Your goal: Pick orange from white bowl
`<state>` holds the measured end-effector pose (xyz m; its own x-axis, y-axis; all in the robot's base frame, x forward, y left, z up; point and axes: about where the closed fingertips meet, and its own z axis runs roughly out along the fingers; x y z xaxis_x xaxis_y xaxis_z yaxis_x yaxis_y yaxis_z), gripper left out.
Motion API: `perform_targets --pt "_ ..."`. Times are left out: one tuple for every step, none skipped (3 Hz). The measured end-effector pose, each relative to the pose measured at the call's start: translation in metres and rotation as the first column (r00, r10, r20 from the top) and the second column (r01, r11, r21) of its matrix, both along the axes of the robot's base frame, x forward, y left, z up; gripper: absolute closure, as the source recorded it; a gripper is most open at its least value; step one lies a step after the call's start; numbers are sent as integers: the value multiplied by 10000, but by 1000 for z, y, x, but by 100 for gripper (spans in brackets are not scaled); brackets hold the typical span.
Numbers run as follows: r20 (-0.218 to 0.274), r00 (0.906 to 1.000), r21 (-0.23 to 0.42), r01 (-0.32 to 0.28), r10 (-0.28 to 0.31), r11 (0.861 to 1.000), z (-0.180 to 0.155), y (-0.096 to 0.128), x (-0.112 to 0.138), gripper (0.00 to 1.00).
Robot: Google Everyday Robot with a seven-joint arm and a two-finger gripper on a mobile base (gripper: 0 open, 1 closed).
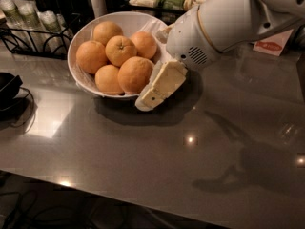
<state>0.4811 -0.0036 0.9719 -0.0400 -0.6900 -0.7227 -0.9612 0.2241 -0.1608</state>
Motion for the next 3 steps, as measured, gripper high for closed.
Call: perform_targets --pt "0 10000 0 0 0 10000 0 0 0 9" --pt "1 10000 0 -1 1 10000 0 0 0 38" --pt "2 10000 -1 -2 2 10000 0 0 0 29"
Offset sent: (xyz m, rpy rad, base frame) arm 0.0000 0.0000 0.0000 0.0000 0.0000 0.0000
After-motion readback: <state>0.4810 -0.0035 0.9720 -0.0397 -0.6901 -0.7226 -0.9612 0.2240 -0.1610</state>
